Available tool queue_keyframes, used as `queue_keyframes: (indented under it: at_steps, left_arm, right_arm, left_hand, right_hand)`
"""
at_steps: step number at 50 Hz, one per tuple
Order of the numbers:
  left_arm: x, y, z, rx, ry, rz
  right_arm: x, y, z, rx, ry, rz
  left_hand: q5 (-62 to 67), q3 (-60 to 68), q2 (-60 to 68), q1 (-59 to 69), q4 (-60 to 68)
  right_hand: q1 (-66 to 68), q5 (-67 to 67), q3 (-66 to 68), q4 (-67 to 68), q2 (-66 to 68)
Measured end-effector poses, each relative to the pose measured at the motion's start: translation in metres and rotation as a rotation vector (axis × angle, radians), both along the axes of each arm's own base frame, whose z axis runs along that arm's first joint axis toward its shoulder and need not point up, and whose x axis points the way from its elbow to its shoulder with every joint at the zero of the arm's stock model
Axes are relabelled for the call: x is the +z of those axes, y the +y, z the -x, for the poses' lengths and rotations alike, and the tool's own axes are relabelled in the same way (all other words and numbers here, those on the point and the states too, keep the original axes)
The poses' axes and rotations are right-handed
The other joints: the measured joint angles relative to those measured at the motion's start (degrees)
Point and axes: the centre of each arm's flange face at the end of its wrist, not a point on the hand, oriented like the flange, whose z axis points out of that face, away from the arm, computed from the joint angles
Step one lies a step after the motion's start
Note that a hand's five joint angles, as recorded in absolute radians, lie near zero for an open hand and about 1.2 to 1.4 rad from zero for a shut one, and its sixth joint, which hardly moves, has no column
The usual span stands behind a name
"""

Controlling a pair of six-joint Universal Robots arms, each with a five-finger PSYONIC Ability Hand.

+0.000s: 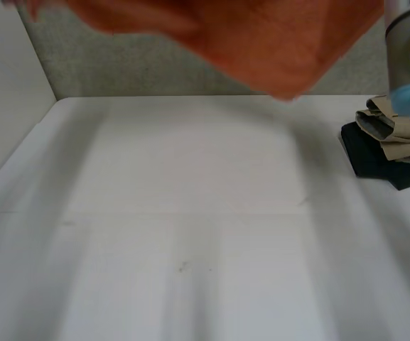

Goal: Fold the laundry.

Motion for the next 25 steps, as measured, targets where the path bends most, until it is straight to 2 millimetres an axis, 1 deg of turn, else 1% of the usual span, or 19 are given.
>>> queue_keyframes:
  at_steps: [2, 3, 7, 9, 10, 11, 12, 13, 14, 15, 16, 17, 20, 22, 25]
  left_arm:
    - [-0.019, -0.005, -0.001, 0.009, -0.020, -0.051]
    - [-0.042, -0.009, -0.003, 0.018, -0.049, -0.113]
    - [-0.108, -0.016, -0.004, 0.035, -0.144, -0.285]
    - [-0.140, -0.015, -0.004, 0.036, -0.196, -0.368]
    - [-0.146, -0.015, -0.004, 0.036, -0.206, -0.383]
    - [-0.163, -0.013, -0.004, 0.035, -0.235, -0.425]
    - [-0.176, -0.011, -0.005, 0.033, -0.256, -0.458]
    - [-0.186, -0.010, -0.005, 0.032, -0.273, -0.484]
    - [-0.207, -0.006, -0.005, 0.028, -0.311, -0.537]
    - [-0.218, -0.003, -0.006, 0.026, -0.331, -0.566]
    - [-0.222, -0.002, -0.006, 0.025, -0.339, -0.578]
    - [-0.235, 0.002, -0.007, 0.023, -0.366, -0.615]
    - [-0.248, 0.010, -0.010, 0.020, -0.398, -0.662]
    - [-0.249, 0.013, -0.011, 0.019, -0.404, -0.672]
    - [-0.243, 0.019, -0.013, 0.016, -0.401, -0.674]
  right_arm:
    - [-0.014, 0.000, -0.003, 0.017, 0.025, -0.046]
    - [-0.030, 0.000, -0.005, 0.035, 0.051, -0.099]
    - [-0.085, 0.004, -0.012, 0.083, 0.129, -0.276]
    - [-0.118, 0.008, -0.014, 0.106, 0.170, -0.379]
    - [-0.124, 0.010, -0.014, 0.110, 0.177, -0.397]
    - [-0.141, 0.013, -0.015, 0.120, 0.198, -0.450]
    - [-0.150, 0.014, -0.015, 0.123, 0.209, -0.477]
    - [-0.165, 0.017, -0.014, 0.127, 0.228, -0.524]
    - [-0.189, 0.022, -0.012, 0.130, 0.259, -0.595]
    - [-0.199, 0.025, -0.011, 0.131, 0.274, -0.628]
    - [-0.204, 0.026, -0.011, 0.131, 0.281, -0.642]
    - [-0.219, 0.031, -0.008, 0.129, 0.305, -0.690]
    - [-0.235, 0.036, -0.003, 0.124, 0.335, -0.745]
    - [-0.239, 0.038, 0.000, 0.120, 0.345, -0.760]
    - [-0.239, 0.042, 0.003, 0.115, 0.350, -0.770]
  left_hand:
    - [0.0, 0.0, 0.0, 0.0, 0.0]
    - [0.0, 0.0, 0.0, 0.0, 0.0]
    - [0.3, 0.0, 0.0, 0.3, 0.1]
    - [1.1, 0.0, 0.0, 0.8, 0.1]
    - [1.3, 0.0, 0.0, 1.0, 0.1]
    - [1.3, 0.0, 0.0, 1.0, 0.1]
    - [1.3, 0.0, 0.0, 1.0, 0.1]
    - [1.3, 0.0, 0.0, 1.0, 0.1]
    - [1.5, 0.0, 0.0, 1.0, 0.1]
    - [1.5, 0.0, 0.0, 1.0, 0.1]
    - [1.5, 0.0, 0.0, 1.0, 0.1]
    - [1.5, 0.0, 0.0, 1.0, 0.1]
    - [1.5, 0.0, -0.1, 1.0, 0.0]
    - [1.1, -1.0, -1.2, 0.9, -1.2]
    - [0.3, -3.1, -3.5, 0.7, -3.4]
  right_hand:
    - [0.0, 0.0, 0.0, 0.0, 0.0]
    - [0.0, 0.0, 0.0, 0.0, 0.0]
    - [0.0, 0.0, 0.0, 0.0, 0.0]
    - [0.0, 0.0, 0.0, 0.0, 0.0]
    - [0.0, 0.0, 0.0, 0.0, 0.0]
    - [0.0, 0.0, 0.0, 0.0, 0.0]
    - [0.0, 0.0, 0.0, 0.0, 0.0]
    - [0.0, 0.0, 0.0, 0.0, 0.0]
    - [0.0, 0.0, 0.0, 0.0, 0.0]
    - [0.0, 0.0, 0.0, 0.0, 0.0]
    - [0.0, 0.0, 0.0, 0.0, 0.0]
    - [0.0, 0.0, 0.0, 0.0, 0.0]
    - [0.0, 0.0, 0.0, 0.0, 0.0]
    - [0.0, 0.0, 0.0, 0.0, 0.0]
    - [0.0, 0.0, 0.0, 0.0, 0.0]
